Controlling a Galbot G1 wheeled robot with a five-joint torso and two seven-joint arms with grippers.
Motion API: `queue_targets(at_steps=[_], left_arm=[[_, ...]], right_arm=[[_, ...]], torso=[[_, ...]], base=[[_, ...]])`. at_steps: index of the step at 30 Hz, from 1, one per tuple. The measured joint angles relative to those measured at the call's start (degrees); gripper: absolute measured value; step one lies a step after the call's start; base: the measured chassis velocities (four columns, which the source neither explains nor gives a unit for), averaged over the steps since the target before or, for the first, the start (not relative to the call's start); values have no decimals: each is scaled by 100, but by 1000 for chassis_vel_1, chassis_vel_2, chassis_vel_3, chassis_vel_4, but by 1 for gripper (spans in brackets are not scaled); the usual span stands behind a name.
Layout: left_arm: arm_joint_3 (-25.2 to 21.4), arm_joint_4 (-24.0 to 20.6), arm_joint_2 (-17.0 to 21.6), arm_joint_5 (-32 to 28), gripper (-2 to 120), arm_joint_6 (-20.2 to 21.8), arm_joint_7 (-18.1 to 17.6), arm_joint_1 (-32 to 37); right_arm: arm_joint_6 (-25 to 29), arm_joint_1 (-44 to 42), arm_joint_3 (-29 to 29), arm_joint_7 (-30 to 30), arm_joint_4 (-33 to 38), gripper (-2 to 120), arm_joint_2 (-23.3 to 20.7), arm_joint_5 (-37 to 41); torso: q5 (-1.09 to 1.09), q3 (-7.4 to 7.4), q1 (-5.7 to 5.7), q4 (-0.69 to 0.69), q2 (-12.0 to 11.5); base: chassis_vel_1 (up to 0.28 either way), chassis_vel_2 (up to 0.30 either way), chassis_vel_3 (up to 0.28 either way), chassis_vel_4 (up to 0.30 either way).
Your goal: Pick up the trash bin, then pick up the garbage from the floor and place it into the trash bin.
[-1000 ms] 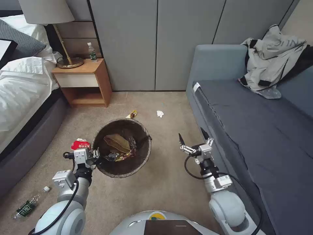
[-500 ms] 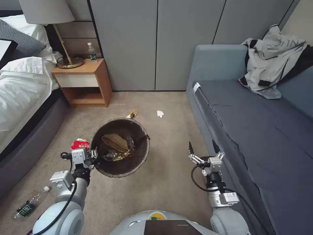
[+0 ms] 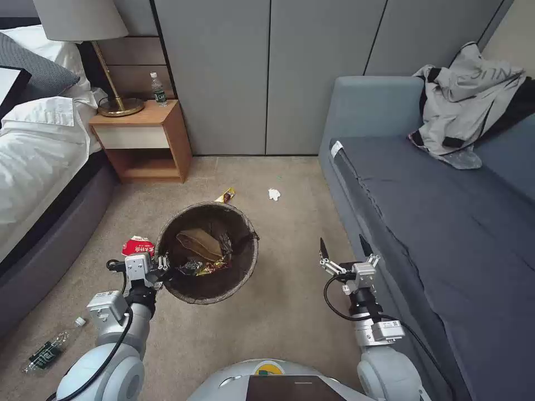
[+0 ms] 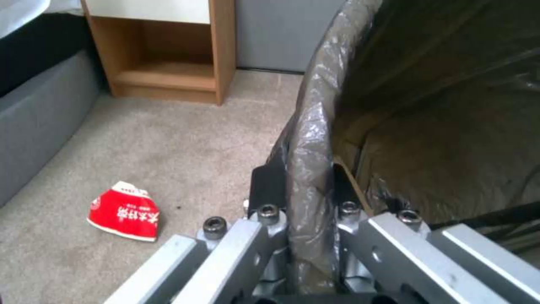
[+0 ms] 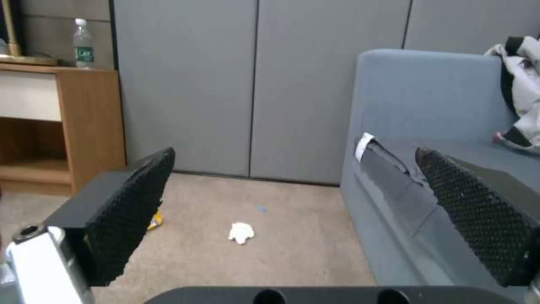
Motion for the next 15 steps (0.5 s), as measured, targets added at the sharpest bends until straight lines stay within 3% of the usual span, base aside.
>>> queue_targets(at_steps=[15], left_arm=[[23,-34,-6,22,2,2,17,49]], right_arm=[[-155,58,-41,140,-23,100,-20,45]], torso=[[1,0,0,0,0]], base=[[6,4,10,6]])
